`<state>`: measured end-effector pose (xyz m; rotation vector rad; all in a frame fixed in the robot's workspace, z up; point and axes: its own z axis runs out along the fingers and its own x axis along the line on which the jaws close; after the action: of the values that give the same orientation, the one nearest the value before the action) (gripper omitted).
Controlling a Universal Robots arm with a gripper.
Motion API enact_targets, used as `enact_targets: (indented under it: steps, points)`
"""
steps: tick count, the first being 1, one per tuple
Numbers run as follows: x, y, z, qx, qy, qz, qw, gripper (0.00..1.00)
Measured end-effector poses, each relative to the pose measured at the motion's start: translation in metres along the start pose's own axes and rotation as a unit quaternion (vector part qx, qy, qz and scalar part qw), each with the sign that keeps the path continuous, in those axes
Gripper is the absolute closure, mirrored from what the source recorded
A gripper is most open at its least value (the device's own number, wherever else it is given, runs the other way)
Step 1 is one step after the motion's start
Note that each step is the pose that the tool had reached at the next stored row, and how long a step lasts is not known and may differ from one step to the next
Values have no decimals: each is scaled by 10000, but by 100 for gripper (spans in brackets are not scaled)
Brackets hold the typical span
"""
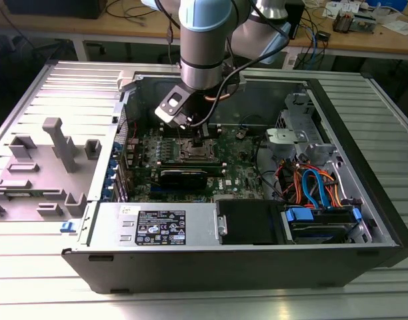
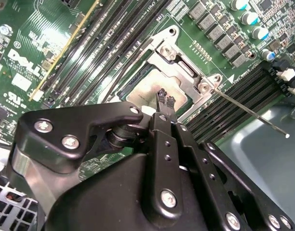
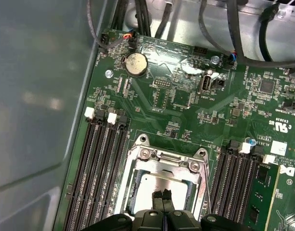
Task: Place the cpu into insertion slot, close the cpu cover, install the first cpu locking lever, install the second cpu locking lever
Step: 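Install the first cpu locking lever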
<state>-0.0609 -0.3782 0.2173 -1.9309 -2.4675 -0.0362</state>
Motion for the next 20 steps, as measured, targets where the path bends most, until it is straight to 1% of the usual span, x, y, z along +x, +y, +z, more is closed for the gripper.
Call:
enact_targets:
  steps: [14, 15, 17, 18, 20]
  points:
    - [0, 0, 0, 0, 0, -8, 10000, 89]
    - [0, 0, 0, 1, 1, -61, 10000, 89]
    - [-1, 0, 2, 6, 3, -268, 9996, 89]
    - [0, 0, 2, 9, 4, -390, 9992, 89]
    - [0, 0, 3, 11, 6, -510, 9987, 89]
